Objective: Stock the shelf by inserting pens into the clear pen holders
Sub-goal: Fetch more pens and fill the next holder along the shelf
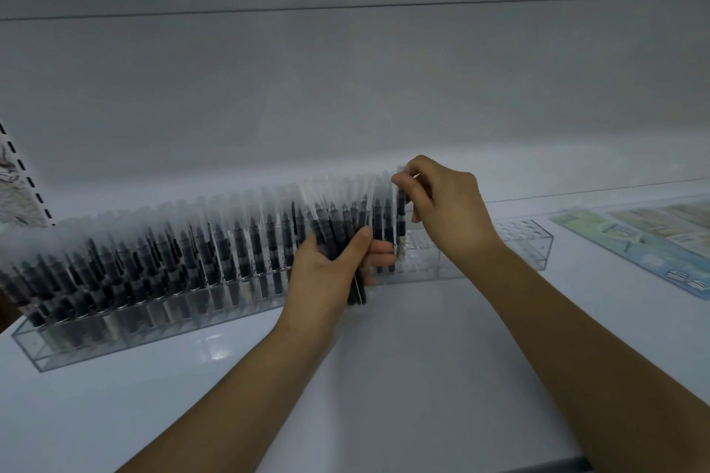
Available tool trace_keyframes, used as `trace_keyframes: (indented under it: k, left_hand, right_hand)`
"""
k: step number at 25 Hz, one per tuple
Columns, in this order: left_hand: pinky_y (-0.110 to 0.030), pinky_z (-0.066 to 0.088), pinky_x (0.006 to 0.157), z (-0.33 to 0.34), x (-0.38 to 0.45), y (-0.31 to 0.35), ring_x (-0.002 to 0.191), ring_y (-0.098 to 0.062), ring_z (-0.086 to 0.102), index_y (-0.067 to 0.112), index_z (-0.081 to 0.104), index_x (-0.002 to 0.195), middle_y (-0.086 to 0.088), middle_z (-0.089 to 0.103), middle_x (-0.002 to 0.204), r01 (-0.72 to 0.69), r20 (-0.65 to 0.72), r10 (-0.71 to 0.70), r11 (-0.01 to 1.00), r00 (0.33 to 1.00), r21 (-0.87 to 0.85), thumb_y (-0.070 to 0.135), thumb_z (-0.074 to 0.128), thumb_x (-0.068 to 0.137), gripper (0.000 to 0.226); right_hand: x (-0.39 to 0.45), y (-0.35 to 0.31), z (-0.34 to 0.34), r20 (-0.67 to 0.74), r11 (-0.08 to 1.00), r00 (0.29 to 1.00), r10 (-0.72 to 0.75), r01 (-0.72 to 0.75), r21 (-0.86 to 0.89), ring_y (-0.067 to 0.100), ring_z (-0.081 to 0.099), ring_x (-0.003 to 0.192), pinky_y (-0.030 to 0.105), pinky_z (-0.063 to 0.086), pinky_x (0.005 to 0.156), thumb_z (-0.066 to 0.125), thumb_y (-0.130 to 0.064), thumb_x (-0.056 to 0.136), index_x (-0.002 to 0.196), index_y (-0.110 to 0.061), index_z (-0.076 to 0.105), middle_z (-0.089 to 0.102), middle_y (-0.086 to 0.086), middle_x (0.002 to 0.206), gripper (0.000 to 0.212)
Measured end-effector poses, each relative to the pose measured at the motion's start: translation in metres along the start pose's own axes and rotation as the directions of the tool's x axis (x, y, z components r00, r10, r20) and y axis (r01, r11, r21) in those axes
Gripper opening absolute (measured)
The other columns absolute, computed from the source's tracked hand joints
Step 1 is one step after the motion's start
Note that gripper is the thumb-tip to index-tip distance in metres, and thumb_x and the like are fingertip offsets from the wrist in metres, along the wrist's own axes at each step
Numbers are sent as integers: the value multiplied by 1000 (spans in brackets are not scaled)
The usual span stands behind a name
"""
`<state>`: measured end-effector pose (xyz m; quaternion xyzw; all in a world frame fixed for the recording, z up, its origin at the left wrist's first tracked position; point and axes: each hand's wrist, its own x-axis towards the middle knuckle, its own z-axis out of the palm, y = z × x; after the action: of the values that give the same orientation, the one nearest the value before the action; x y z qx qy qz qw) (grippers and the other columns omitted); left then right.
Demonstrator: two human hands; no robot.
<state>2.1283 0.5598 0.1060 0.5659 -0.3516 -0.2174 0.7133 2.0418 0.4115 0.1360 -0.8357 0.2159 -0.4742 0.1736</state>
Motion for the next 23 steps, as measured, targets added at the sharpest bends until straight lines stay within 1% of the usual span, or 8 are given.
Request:
trace_keyframes:
  k: [3,6,8,11,13,15,18,23]
  left_hand:
    - [-37,62,66,0,0,0,79,-22,75,-1,64,109,-12,77,86,15,0,-15,998,1000,-54,19,62,94,25]
    - [-34,62,64,1,-1,0,77,-22,75,-3,65,107,-14,76,86,45,-2,-45,994,999,-100,19,64,92,26]
    - [-32,62,62,1,0,0,74,-20,74,-3,66,105,-13,76,85,54,-11,-55,992,998,-113,19,64,92,26]
    - [-32,62,62,0,1,1,73,-19,74,-1,66,104,-11,76,84,57,-12,-59,990,998,-126,19,64,92,24]
    - [-29,60,60,-1,0,1,75,-19,74,1,67,104,-10,76,86,58,2,-58,988,998,-141,20,64,91,23]
    - [-29,60,62,0,-1,1,77,-20,73,2,68,107,-12,76,89,59,27,-56,989,998,-133,19,65,92,23]
    - [-29,60,67,1,-1,-1,80,-22,74,1,68,108,-14,76,91,71,45,-65,988,997,-135,19,64,92,24]
    - [-22,59,71,-1,2,0,83,-18,75,2,72,98,-10,77,88,9,-78,-14,998,997,-69,19,66,92,20]
  right_hand:
    - [0,1,3,15,999,999,-42,42,-11,16,60,55,33,50,61,53,-35,100,86,-12,59,57,-7,59,28]
    - [-1,11,4,70,999,997,37,-38,13,12,61,54,38,53,66,50,-38,101,80,-10,59,64,-1,65,36]
    - [-1,15,1,92,997,993,78,-75,-35,8,59,57,38,53,68,49,-43,100,81,-12,61,66,-1,68,39]
    - [-4,6,-8,-51,992,994,99,-102,-80,8,55,66,29,48,64,46,-55,97,82,-19,58,60,-4,74,41]
    - [-8,-4,-14,-74,994,993,98,-93,63,5,52,64,18,43,60,52,-56,93,82,-22,60,59,-5,73,37]
    - [-14,-16,-14,94,976,994,61,-79,204,2,54,64,12,43,61,61,-52,89,85,-23,67,64,-7,74,29]
    - [-19,-24,-8,222,934,975,22,-99,343,2,53,57,16,44,58,66,-40,89,85,-20,74,66,-9,66,21]
    - [-9,-19,-26,-84,739,948,306,-181,649,16,55,51,25,38,44,57,-18,98,85,-11,70,67,-2,67,20]
